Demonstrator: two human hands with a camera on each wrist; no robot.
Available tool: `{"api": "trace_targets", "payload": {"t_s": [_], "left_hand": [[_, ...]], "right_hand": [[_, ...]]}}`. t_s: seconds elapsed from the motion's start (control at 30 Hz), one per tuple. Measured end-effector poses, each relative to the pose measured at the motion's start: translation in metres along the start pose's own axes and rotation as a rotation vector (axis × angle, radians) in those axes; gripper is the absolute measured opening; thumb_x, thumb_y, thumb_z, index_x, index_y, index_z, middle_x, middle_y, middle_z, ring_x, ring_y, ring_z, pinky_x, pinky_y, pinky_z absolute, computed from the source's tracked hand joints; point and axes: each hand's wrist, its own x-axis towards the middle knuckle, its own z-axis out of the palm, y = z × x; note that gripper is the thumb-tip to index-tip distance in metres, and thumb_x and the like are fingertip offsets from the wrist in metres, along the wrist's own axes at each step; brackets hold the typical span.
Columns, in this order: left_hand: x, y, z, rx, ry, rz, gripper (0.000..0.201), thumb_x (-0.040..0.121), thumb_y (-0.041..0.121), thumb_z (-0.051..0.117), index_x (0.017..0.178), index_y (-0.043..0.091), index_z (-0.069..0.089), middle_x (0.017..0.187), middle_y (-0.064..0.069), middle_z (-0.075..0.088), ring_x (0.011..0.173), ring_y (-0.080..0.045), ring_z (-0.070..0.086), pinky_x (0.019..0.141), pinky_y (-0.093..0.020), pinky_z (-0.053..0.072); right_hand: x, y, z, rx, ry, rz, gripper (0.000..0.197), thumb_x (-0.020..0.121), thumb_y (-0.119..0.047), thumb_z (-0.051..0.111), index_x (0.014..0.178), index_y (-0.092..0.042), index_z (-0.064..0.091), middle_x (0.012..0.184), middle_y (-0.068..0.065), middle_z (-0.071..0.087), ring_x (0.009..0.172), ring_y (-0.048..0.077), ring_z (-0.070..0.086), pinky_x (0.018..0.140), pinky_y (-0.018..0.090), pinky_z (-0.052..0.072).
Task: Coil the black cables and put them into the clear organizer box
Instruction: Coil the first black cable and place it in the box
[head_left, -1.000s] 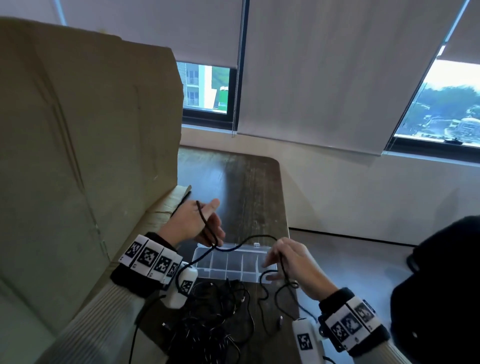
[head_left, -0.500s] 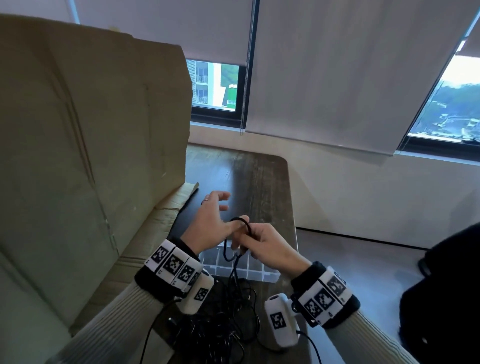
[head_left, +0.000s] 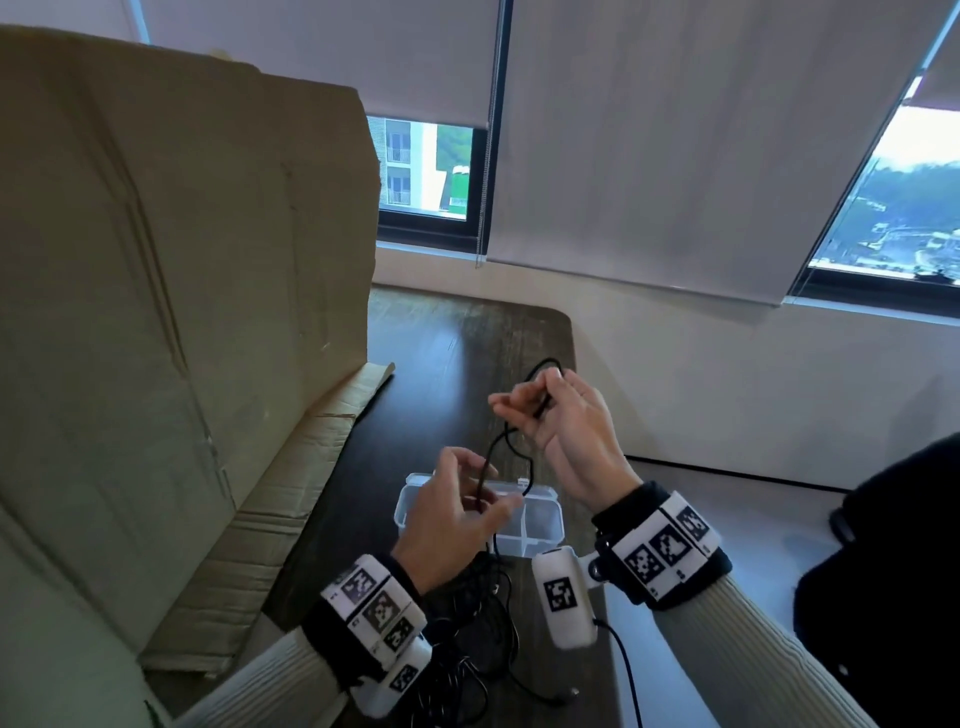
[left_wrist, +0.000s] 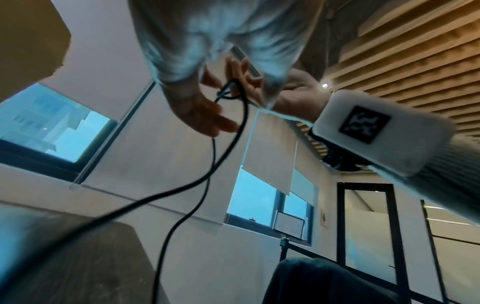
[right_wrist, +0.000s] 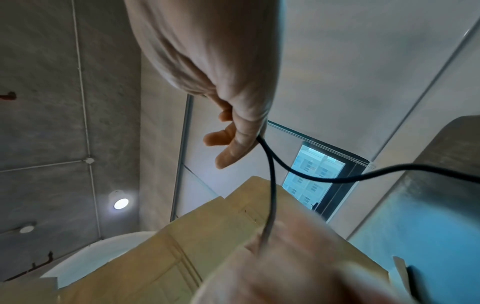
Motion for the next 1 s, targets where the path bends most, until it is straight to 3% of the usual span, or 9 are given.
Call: {"api": "trace_targets", "payload": {"t_s": [0.1,0.3,0.43,0.53,0.63,0.7,0.83,0.93,1.0], "left_hand": [[0.011,-0.018,-0.006,0.030,-0.149,0.039,0.014,0.088,0.007,0.064,0.098,0.006,0.054,0.076,-0.001,0.062,0.067,-0.011,0.064,0.071,-0.027,0.056],[0.021,-0.070,-0.043,0.386,-0.242,0.103,0.014,0.093,0.023,0.057,0.083,0.027,0.066,0.070,0.015,0.065,0.072,-0.005,0.065,0.076,-0.024,0.053],[0.032,-0.057,-0.058,0.381,-0.074,0.161,0.014,0.091,0.034,0.057,0.085,0.037,0.070,0.065,0.015,0.064,0.057,-0.004,0.058,0.059,-0.026,0.051],[0.044,-0.033,-0.064,0.542,-0.078,0.269,0.036,0.085,0.065,0.047,0.093,0.040,0.071,0.074,0.022,0.069,0.068,-0.002,0.065,0.064,-0.028,0.054],[0.050,-0.009,-0.057,0.597,-0.142,0.329,0.039,0.082,0.070,0.046,0.089,0.042,0.072,0.075,0.026,0.070,0.063,0.001,0.063,0.059,-0.021,0.049],[0.053,0.003,-0.050,0.550,-0.185,0.314,0.025,0.082,0.058,0.057,0.082,0.039,0.074,0.070,0.024,0.070,0.057,0.001,0.061,0.056,-0.016,0.045],[0.055,0.009,-0.050,0.378,-0.184,0.271,0.013,0.081,0.041,0.067,0.074,0.031,0.073,0.061,0.014,0.068,0.049,0.001,0.055,0.056,-0.010,0.039],[0.053,0.010,-0.053,0.383,-0.228,0.284,0.033,0.078,0.051,0.061,0.087,0.024,0.077,0.066,0.012,0.071,0.055,-0.003,0.061,0.058,-0.012,0.043],[0.052,0.013,-0.053,0.402,-0.264,0.305,0.037,0.078,0.056,0.059,0.087,0.025,0.077,0.068,0.014,0.072,0.058,-0.002,0.061,0.058,-0.014,0.044]], "right_hand": [[0.011,-0.007,-0.007,0.042,0.020,-0.042,0.034,0.105,-0.015,0.030,0.080,-0.004,0.050,0.064,0.009,0.061,0.074,0.031,0.069,0.067,0.032,0.059],[0.023,-0.032,-0.042,0.008,0.127,-0.088,0.035,0.105,-0.017,0.031,0.081,-0.004,0.053,0.066,0.009,0.066,0.073,0.026,0.070,0.071,0.035,0.061],[0.019,-0.035,-0.062,-0.903,0.125,0.139,0.037,0.101,-0.026,0.045,0.086,0.000,0.065,0.082,0.011,0.068,0.074,0.023,0.067,0.065,0.035,0.060],[0.007,-0.033,-0.056,-1.499,0.008,0.041,0.036,0.096,-0.038,0.053,0.072,-0.016,0.068,0.078,0.002,0.071,0.070,0.020,0.068,0.070,0.035,0.057],[-0.002,-0.021,-0.037,-1.551,-0.152,-0.225,0.026,0.095,-0.038,0.053,0.108,-0.017,0.061,0.113,0.002,0.060,0.103,0.016,0.056,0.091,0.029,0.044],[-0.001,-0.010,-0.032,-1.534,-0.321,-0.229,0.030,0.097,-0.033,0.050,0.125,-0.021,0.052,0.129,-0.001,0.055,0.121,0.015,0.049,0.106,0.035,0.037],[0.002,-0.003,-0.038,-1.484,-0.240,-0.251,0.023,0.093,-0.037,0.056,0.114,-0.029,0.051,0.103,-0.009,0.057,0.101,0.013,0.054,0.101,0.051,0.041],[0.004,-0.009,-0.042,-1.644,-0.307,-0.389,0.050,0.092,-0.037,0.057,0.137,-0.041,0.036,0.136,-0.002,0.039,0.130,0.021,0.035,0.111,0.056,0.029],[0.007,-0.009,-0.042,-1.669,-0.433,-0.449,0.045,0.095,-0.034,0.054,0.135,-0.048,0.040,0.152,-0.006,0.028,0.145,0.022,0.017,0.114,0.060,0.022]]}}
